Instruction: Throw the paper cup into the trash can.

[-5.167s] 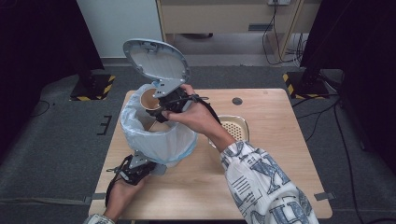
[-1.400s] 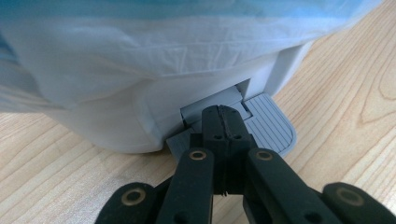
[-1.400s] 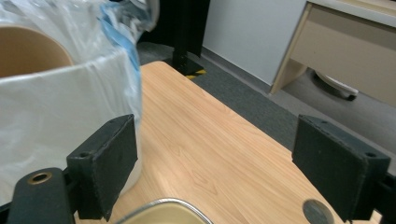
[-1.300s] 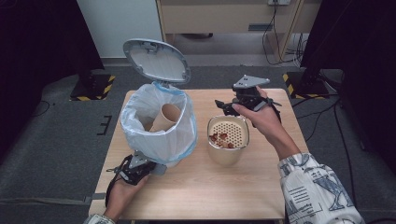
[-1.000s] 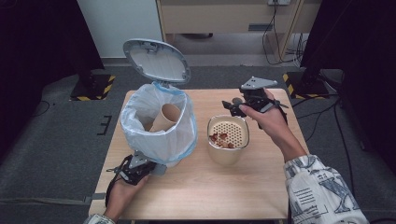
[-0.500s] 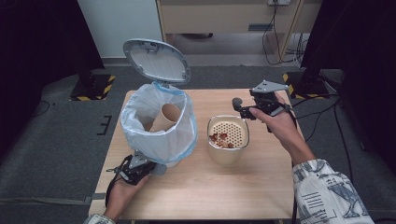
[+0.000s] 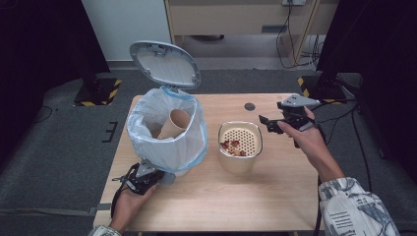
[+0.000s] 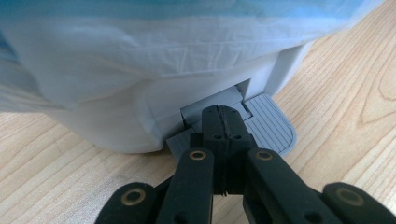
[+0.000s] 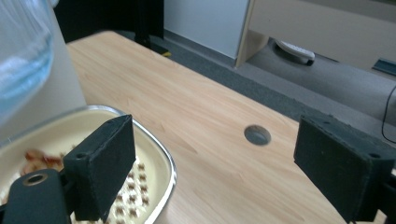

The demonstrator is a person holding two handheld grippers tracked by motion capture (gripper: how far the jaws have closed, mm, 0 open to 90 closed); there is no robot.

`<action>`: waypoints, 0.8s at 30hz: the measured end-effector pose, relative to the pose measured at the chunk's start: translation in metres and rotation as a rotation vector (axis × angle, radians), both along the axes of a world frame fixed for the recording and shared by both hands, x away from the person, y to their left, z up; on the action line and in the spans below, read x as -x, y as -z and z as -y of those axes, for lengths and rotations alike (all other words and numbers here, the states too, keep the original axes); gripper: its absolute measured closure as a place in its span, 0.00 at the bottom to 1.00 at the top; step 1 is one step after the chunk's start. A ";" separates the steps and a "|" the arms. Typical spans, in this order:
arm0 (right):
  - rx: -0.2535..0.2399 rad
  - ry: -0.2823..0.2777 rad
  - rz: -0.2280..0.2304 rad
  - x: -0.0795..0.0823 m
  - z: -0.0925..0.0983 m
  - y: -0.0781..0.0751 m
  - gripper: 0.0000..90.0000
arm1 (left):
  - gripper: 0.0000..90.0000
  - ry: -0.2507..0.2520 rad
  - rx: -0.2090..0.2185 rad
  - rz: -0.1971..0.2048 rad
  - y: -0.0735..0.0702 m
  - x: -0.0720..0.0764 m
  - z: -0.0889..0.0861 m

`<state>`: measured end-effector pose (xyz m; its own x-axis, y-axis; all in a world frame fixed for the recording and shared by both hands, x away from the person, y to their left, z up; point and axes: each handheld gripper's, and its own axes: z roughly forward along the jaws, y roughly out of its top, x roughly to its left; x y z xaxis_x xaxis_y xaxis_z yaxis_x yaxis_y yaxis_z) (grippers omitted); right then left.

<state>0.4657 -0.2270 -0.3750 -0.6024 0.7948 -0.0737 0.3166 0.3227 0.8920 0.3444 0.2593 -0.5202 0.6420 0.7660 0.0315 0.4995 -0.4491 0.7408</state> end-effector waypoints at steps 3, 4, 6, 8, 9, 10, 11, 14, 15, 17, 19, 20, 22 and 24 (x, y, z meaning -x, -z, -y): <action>0.006 0.017 -0.001 0.002 0.008 0.007 0.14 | 1.00 0.000 -0.001 0.000 0.000 0.000 0.000; 0.005 0.022 -0.003 0.003 0.011 0.010 0.14 | 1.00 0.000 0.000 0.000 0.000 0.000 0.000; 0.005 0.028 -0.010 0.005 0.015 0.015 0.14 | 1.00 0.000 0.000 0.000 0.000 0.000 0.000; 0.005 0.034 -0.014 0.007 0.020 0.020 0.14 | 1.00 0.000 -0.001 0.001 0.000 0.000 0.000; 0.003 0.037 -0.016 0.009 0.022 0.023 0.14 | 1.00 0.000 -0.001 0.001 0.000 0.000 0.000; 0.003 0.040 -0.020 0.010 0.024 0.025 0.14 | 1.00 0.000 0.000 0.001 0.000 0.000 0.000; 0.006 0.042 -0.025 0.011 0.026 0.027 0.14 | 1.00 0.000 -0.001 0.001 0.000 0.000 0.000; 0.005 0.049 -0.033 0.015 0.032 0.035 0.14 | 1.00 -0.001 0.000 0.000 0.000 0.000 0.000; 0.004 0.053 -0.038 0.016 0.034 0.038 0.14 | 1.00 -0.001 -0.001 0.000 0.000 0.000 0.000; 0.004 0.058 -0.044 0.018 0.038 0.043 0.15 | 1.00 -0.001 0.000 0.000 0.000 0.000 0.000; -0.002 0.068 -0.056 0.020 0.042 0.048 0.15 | 1.00 -0.001 -0.001 0.001 0.000 0.000 0.000; -0.004 0.076 -0.056 0.020 0.044 0.051 0.15 | 1.00 -0.001 0.000 0.001 0.000 0.000 0.000; -0.006 0.086 -0.061 0.021 0.047 0.055 0.15 | 1.00 -0.001 -0.001 0.001 0.000 0.000 0.000; -0.005 0.096 -0.064 0.022 0.050 0.060 0.15 | 1.00 -0.001 0.000 0.001 0.000 0.000 0.000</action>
<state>0.4434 -0.2775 -0.4346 -0.5269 0.8493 -0.0330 0.4024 0.2835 0.8704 0.3442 0.2592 -0.5203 0.6409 0.7670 0.0318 0.4998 -0.4484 0.7411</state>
